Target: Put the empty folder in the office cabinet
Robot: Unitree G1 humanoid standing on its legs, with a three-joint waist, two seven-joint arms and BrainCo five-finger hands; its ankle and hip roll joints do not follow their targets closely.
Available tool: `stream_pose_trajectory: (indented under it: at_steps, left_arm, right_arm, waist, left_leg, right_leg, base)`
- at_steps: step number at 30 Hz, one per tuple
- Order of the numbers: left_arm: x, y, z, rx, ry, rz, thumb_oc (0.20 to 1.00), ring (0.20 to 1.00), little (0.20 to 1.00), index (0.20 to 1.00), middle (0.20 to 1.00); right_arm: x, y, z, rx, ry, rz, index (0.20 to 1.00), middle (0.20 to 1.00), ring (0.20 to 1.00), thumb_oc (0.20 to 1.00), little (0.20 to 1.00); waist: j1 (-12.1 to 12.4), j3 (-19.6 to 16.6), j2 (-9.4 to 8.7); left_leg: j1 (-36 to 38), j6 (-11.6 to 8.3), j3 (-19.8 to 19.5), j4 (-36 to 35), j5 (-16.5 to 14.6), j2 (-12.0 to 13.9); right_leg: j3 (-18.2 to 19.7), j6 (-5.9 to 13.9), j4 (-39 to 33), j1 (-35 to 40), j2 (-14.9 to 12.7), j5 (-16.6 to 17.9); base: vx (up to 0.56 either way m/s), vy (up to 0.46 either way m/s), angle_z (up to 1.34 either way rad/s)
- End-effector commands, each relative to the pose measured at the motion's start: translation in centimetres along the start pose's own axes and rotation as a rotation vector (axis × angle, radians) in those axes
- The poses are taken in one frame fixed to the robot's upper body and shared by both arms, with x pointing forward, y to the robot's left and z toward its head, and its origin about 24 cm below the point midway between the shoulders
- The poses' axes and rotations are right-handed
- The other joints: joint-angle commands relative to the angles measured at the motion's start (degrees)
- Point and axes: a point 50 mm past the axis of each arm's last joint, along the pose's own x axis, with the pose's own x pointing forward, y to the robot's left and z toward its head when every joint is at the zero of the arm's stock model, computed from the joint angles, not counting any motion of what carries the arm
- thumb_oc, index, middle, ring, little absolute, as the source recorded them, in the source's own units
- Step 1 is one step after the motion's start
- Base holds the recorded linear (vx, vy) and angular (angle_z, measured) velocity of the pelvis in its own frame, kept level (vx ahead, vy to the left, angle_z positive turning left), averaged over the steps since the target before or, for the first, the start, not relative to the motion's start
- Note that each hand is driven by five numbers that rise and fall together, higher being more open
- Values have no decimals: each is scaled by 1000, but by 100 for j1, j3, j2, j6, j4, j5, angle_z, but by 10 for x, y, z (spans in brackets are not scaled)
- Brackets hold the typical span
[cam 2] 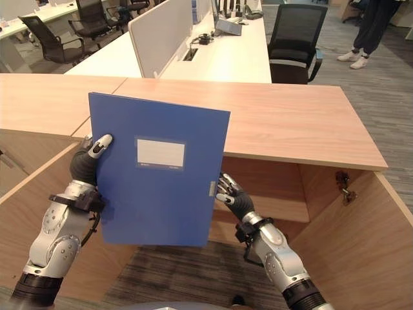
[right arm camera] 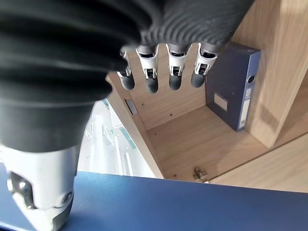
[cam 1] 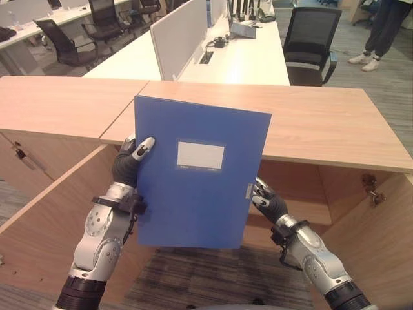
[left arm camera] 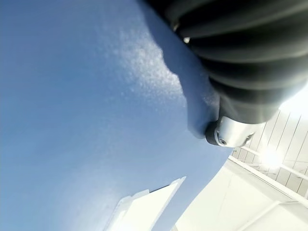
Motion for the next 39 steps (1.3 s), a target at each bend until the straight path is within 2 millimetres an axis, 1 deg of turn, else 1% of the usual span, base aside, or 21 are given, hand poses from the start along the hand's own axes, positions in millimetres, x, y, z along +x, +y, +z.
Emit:
stream_pose_trajectory:
  at_steps: [1,2,6,12,19,24,28,31,32,33,37,39]
  left_arm:
    - [13,-14,11,65,-54,-133,200,200,200,200,200]
    - [10,-6,14,94,-56,-96,200,200,200,200,200]
    - [6,6,17,126,-61,-44,200,200,200,200,200]
    - [5,16,21,158,-75,6,200,200,200,200,200]
    - [4,20,26,181,-89,18,200,200,200,200,200]
    - [5,18,27,185,-96,13,200,200,200,200,200]
    - [11,8,20,156,-95,-17,200,200,200,200,200]
    - [21,-6,15,135,-92,-79,200,200,200,200,200]
    - [21,-6,15,135,-92,-79,200,200,200,200,200]
    - [28,-17,12,125,-85,-135,200,200,200,200,200]
    - [37,-33,6,111,-70,-209,200,200,200,200,200]
    - [38,-36,5,108,-67,-225,200,200,200,200,200]
  right_arm:
    - [26,42,27,37,-149,198,1000,1000,1000,1000,1000]
    - [23,40,29,35,-158,193,1000,1000,1000,1000,1000]
    - [21,38,32,40,-170,187,1000,1000,1000,1000,1000]
    - [22,39,36,40,-191,195,1000,1000,1000,1000,1000]
    - [21,38,37,34,-191,194,1000,1000,1000,1000,1000]
    - [22,41,38,33,-198,207,1000,1000,1000,1000,1000]
    - [28,49,40,36,-204,242,1000,1000,1000,1000,1000]
    - [33,56,36,48,-187,261,1000,1000,1000,1000,1000]
    - [33,56,36,48,-187,261,1000,1000,1000,1000,1000]
    - [35,59,34,49,-175,277,1000,1000,1000,1000,1000]
    - [38,63,34,42,-170,290,1000,1000,1000,1000,1000]
    - [39,65,34,46,-170,294,1000,1000,1000,1000,1000]
  waist:
    - [-38,-6,-185]
    - [-35,-11,-184]
    - [-24,-35,-183]
    - [-4,-42,-181]
    - [4,-53,-181]
    - [1,-54,-180]
    - [-18,-48,-192]
    - [-44,-47,-196]
    - [-44,-47,-196]
    - [-62,-43,-201]
    - [-105,-38,-206]
    - [-107,-38,-209]
  left_leg:
    - [-14,38,-143,21,-368,-37]
    - [-18,34,-141,21,-365,-37]
    - [-20,27,-162,21,-367,-28]
    - [-32,26,-172,21,-358,-34]
    - [-30,29,-173,21,-360,-51]
    - [-30,29,-168,21,-365,-53]
    - [-38,33,-151,21,-372,-54]
    - [-42,42,-147,21,-373,-56]
    - [-42,42,-147,21,-373,-56]
    - [-47,48,-138,21,-381,-65]
    - [-44,54,-128,21,-385,-61]
    - [-41,56,-125,21,-388,-58]
  right_leg:
    - [107,345,253,395,-209,-712]
    - [109,341,250,393,-204,-713]
    - [89,339,242,401,-207,-716]
    - [75,341,240,405,-202,-717]
    - [77,337,233,416,-203,-720]
    - [85,340,237,412,-203,-722]
    - [97,338,251,393,-207,-726]
    - [108,336,269,377,-206,-732]
    - [108,336,269,377,-206,-732]
    - [110,337,282,364,-202,-737]
    - [133,348,306,351,-212,-741]
    - [134,351,314,348,-215,-742]
  base:
    - [0,0,0]
    - [4,2,-4]
    - [1,-1,-2]
    - [0,0,0]
    - [0,0,0]
    - [0,0,0]
    - [0,0,0]
    - [0,0,0]
    - [0,0,0]
    - [0,0,0]
    - [0,0,0]
    - [0,0,0]
